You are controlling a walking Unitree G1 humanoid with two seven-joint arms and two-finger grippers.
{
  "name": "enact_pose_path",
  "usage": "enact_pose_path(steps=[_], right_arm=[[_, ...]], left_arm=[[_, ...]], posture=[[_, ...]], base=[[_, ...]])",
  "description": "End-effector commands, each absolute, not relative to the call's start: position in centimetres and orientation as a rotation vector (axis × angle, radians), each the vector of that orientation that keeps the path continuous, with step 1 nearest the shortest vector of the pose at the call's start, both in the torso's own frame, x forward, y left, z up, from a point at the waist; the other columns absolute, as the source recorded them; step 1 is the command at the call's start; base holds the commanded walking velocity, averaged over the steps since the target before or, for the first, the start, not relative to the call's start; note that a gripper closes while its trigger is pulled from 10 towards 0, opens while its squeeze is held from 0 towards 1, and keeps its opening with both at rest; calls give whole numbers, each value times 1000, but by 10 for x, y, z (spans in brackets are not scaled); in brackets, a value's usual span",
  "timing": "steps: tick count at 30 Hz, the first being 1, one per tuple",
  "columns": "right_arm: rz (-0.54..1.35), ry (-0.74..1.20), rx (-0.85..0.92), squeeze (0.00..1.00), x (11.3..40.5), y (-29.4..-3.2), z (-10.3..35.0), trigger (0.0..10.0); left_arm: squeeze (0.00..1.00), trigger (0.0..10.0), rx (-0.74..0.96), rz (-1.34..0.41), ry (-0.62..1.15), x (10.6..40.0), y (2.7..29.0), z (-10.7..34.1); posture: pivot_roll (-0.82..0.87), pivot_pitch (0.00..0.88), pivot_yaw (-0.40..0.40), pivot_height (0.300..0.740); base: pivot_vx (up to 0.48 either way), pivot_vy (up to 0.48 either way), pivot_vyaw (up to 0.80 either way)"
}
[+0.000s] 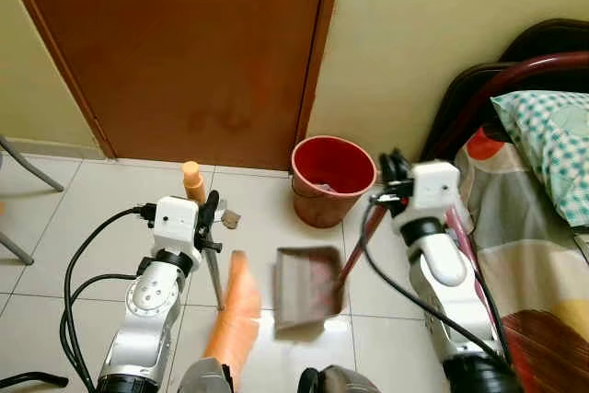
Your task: Sweep floor
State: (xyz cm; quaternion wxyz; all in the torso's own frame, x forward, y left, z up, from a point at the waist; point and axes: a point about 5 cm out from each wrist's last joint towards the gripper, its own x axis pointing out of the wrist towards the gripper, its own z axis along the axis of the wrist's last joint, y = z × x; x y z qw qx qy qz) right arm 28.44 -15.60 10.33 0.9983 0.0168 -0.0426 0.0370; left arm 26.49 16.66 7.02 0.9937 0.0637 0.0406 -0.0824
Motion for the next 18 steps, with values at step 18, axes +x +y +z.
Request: enact_pose_path(steps=[18], right_arm=[[-36, 55, 97, 0, 296, -171, 77, 10000]], left_arm=[[0, 10000, 267, -95, -73, 271, 166, 99]], posture=[[174, 93, -130, 740]], base=[[0, 0, 0]])
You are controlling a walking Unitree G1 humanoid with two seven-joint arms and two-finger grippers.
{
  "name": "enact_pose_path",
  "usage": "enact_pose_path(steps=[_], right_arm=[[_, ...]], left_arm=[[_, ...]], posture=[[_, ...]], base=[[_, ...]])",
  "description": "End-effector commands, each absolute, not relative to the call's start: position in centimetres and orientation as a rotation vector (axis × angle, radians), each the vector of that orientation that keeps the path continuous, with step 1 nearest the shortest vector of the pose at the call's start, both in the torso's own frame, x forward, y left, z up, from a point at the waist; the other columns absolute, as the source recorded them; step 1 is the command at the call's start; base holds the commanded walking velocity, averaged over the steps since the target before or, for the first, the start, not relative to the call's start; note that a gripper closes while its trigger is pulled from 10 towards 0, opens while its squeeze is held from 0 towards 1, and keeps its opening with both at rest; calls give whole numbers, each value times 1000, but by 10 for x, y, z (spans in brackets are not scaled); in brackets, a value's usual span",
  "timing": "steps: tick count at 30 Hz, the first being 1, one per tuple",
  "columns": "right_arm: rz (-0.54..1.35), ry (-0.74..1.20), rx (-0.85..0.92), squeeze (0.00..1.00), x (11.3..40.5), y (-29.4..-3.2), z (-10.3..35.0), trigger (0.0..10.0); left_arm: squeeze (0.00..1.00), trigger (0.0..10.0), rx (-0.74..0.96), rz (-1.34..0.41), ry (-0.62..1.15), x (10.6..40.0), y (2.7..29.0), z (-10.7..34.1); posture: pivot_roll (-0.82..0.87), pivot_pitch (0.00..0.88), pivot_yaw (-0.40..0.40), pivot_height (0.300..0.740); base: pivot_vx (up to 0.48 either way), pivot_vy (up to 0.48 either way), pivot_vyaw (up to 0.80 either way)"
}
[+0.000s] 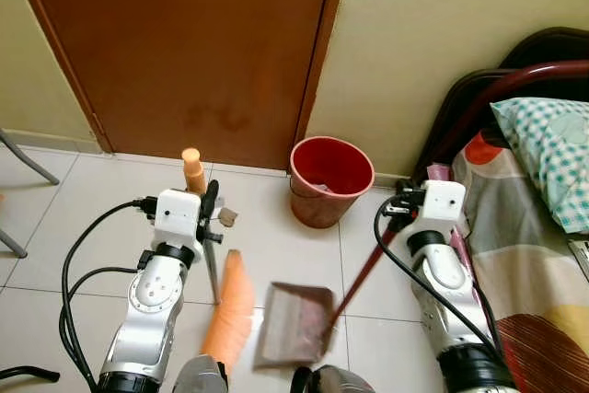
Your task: Sweep floor
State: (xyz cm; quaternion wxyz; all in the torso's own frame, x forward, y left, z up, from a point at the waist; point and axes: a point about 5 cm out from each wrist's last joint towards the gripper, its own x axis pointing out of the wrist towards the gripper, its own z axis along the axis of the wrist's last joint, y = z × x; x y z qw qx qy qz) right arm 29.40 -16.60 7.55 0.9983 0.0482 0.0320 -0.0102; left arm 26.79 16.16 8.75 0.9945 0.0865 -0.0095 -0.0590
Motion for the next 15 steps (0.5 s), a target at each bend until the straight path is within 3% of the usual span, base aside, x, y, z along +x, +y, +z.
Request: enact_pose_path(steps=[1, 15], right_arm=[[-35, 56, 97, 0, 296, -171, 77, 10000], [-25, 30, 95, 0, 311, -168, 88, 10000]], left_arm=[[0, 10000, 264, -94, -77, 271, 166, 100], [0, 10000, 343, -189, -291, 286, 145, 152]], posture=[[174, 93, -130, 740], [115, 117, -121, 740]], base=[[0, 0, 0], [0, 0, 0]])
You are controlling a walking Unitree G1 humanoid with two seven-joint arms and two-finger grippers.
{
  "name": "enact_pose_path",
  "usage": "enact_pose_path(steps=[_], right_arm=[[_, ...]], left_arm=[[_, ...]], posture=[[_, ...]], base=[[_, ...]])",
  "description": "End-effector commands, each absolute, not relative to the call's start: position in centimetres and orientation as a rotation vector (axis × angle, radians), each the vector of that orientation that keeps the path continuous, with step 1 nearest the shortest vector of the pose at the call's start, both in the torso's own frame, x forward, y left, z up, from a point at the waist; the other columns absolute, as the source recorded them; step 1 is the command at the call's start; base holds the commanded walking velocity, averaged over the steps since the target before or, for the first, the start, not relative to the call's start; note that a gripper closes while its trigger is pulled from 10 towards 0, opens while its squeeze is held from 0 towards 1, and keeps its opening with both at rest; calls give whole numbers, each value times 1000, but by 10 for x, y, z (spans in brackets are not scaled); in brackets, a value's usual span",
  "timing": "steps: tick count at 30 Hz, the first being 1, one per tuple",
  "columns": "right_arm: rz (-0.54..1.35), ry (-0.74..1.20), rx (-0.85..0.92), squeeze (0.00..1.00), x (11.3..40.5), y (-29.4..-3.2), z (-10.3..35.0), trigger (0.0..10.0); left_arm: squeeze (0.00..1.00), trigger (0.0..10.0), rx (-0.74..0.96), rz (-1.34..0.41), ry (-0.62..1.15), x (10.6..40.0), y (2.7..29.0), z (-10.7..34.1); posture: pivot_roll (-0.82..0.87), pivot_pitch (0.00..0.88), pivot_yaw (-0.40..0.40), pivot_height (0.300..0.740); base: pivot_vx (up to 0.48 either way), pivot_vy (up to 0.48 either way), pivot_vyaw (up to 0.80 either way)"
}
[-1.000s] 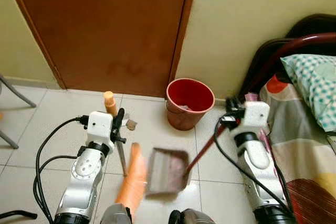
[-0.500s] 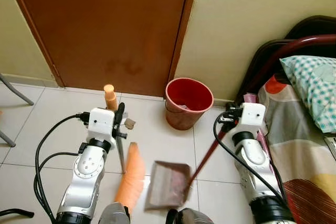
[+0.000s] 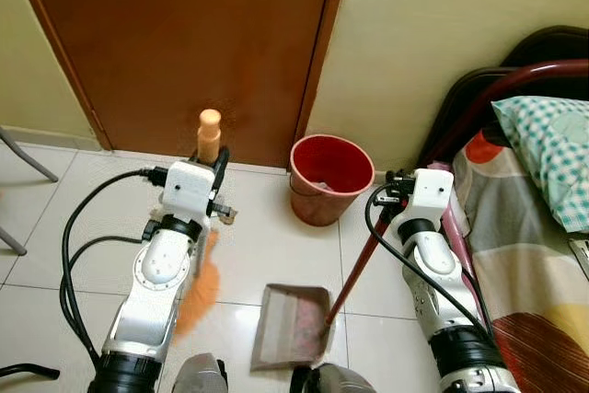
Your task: Sweep floor
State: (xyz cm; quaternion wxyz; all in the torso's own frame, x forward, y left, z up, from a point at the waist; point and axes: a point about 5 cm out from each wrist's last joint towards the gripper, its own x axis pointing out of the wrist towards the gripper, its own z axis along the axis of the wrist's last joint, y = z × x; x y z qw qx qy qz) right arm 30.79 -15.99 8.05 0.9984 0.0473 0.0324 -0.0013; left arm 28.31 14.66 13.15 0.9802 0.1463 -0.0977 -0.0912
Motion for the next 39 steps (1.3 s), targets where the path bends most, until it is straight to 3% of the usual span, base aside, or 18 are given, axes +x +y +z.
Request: enact_pose_path(steps=[1, 16, 26, 34, 39], right_arm=[[-26, 30, 95, 0, 311, -168, 88, 10000], [-22, 34, 97, 0, 312, -165, 86, 10000], [-32, 25, 88, 0, 313, -167, 88, 10000], [-43, 21, 87, 0, 314, -172, 89, 10000], [-45, 16, 89, 0, 315, -170, 90, 10000]], left_arm=[[0, 10000, 349, -188, -305, 288, 145, 157], [0, 10000, 384, -113, -356, 293, 163, 176], [0, 10000, 421, -54, -242, 304, 193, 155], [0, 10000, 383, -72, -167, 316, 196, 143], [0, 10000, 373, -148, -131, 322, 182, 132]], posture=[[109, 118, -115, 740], [110, 126, -110, 740], [93, 130, -96, 740], [83, 130, -91, 740], [78, 131, -88, 740]], base=[[0, 0, 0], [0, 0, 0], [0, 0, 0], [0, 0, 0], [0, 0, 0]])
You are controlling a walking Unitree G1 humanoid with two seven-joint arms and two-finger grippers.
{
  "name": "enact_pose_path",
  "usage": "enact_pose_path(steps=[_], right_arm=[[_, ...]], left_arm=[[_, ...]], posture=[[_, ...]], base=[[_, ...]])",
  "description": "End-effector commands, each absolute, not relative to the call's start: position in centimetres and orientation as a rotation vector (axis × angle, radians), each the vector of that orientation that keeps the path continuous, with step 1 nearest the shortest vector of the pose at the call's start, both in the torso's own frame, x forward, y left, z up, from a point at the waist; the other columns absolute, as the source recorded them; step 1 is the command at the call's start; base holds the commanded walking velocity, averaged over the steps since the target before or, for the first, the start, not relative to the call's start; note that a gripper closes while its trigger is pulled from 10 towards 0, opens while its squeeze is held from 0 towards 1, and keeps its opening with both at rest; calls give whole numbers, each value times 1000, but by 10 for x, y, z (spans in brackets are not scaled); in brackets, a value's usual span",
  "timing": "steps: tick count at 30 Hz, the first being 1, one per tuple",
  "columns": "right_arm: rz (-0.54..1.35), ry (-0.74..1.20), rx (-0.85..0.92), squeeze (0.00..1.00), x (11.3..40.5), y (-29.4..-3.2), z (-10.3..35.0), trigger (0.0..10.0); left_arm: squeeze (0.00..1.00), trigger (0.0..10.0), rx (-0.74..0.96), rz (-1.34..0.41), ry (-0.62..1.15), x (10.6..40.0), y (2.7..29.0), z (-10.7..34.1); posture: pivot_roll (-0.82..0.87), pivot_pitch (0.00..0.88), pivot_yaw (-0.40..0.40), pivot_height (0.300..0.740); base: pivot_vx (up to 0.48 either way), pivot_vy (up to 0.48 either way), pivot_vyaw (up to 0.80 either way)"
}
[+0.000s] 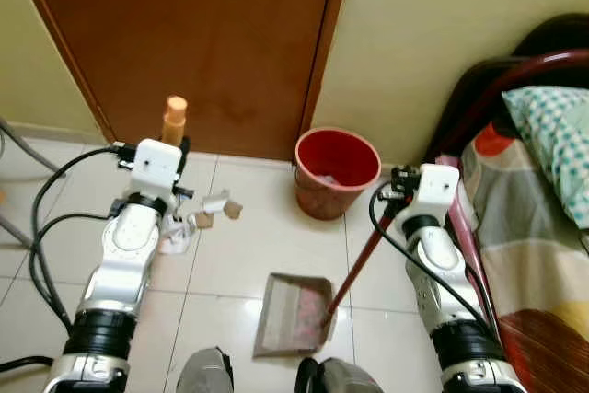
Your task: Sweep floor
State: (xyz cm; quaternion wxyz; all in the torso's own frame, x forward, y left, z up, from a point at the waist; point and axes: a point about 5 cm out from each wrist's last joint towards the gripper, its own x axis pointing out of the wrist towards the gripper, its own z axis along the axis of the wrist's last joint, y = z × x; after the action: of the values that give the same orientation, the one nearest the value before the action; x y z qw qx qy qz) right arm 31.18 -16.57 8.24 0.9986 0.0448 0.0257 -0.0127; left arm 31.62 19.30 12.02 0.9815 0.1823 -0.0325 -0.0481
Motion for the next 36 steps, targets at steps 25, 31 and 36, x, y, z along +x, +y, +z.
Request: enact_pose_path(steps=[25, 31, 36], right_arm=[[-71, 34, 46, 0, 319, -184, 93, 10000], [-90, 50, 39, 0, 319, -189, 87, 10000], [-81, 5, 39, 0, 323, -183, 95, 10000]], left_arm=[[0, 10000, 357, -809, 160, 254, 124, 93], [0, 10000, 294, -774, 74, 251, 115, 106], [0, 10000, 282, -642, -72, 270, 119, 136]], posture=[[89, 208, -111, 740], [82, 181, -90, 740], [53, 143, -54, 740]], base=[[0, 0, 0], [0, 0, 0], [0, 0, 0]])
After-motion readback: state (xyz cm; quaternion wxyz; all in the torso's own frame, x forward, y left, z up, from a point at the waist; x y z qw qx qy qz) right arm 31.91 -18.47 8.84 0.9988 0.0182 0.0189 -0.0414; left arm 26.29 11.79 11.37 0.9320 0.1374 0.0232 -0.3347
